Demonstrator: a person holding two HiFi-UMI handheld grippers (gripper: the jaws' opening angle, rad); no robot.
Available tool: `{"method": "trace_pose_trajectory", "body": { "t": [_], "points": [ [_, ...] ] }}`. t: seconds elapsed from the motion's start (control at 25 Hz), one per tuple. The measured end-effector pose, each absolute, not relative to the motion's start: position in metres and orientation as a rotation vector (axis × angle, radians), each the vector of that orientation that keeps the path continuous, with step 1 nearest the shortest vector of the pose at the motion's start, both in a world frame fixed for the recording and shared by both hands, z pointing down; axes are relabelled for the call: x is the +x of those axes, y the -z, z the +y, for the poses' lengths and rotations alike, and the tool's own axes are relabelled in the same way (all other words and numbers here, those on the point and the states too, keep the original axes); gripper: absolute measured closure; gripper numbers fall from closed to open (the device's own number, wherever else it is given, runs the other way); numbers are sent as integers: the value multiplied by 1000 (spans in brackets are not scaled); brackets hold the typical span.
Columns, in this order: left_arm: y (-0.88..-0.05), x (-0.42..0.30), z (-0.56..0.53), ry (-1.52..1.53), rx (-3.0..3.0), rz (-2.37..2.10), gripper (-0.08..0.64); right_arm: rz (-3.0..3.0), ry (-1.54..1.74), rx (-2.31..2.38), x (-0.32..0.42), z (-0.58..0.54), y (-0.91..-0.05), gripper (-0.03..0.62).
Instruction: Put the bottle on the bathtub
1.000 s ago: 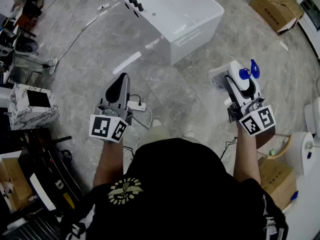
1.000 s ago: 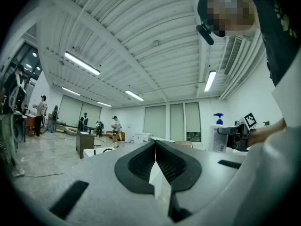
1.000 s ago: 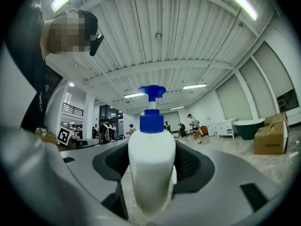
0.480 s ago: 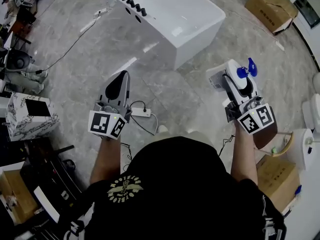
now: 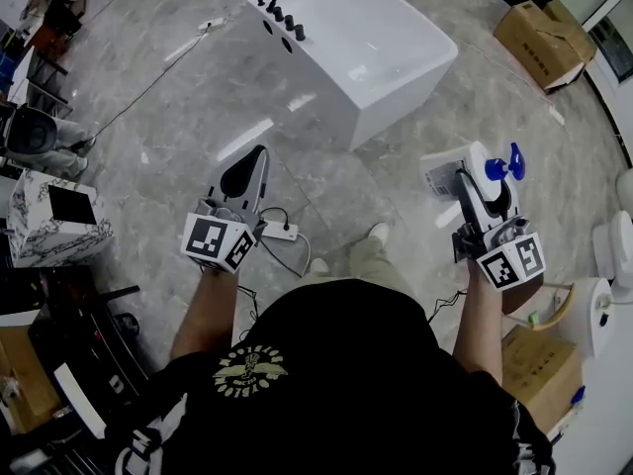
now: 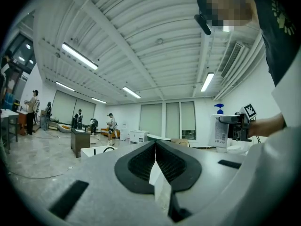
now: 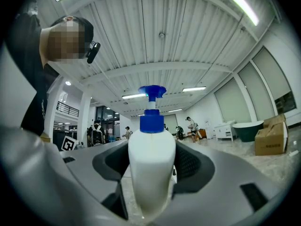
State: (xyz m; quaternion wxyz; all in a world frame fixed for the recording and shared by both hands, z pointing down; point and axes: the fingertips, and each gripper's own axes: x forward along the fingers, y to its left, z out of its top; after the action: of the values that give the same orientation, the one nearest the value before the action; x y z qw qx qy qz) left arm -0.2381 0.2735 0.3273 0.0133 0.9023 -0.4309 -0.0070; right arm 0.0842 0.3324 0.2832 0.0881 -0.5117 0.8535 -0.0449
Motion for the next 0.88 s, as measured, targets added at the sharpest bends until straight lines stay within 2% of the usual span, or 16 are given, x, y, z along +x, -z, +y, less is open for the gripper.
{"method": "trace_pose_trajectory", "body": {
  "t": [0.56,0.88],
  "points": [
    [-336,-219,228,-99,2748,-1473,549,2546,175,-1399,112,258,-290,321],
    [-344,-178,173,-111,2717,-1478,549,2607,182,-1360,138,199,-302,321]
  ]
}}
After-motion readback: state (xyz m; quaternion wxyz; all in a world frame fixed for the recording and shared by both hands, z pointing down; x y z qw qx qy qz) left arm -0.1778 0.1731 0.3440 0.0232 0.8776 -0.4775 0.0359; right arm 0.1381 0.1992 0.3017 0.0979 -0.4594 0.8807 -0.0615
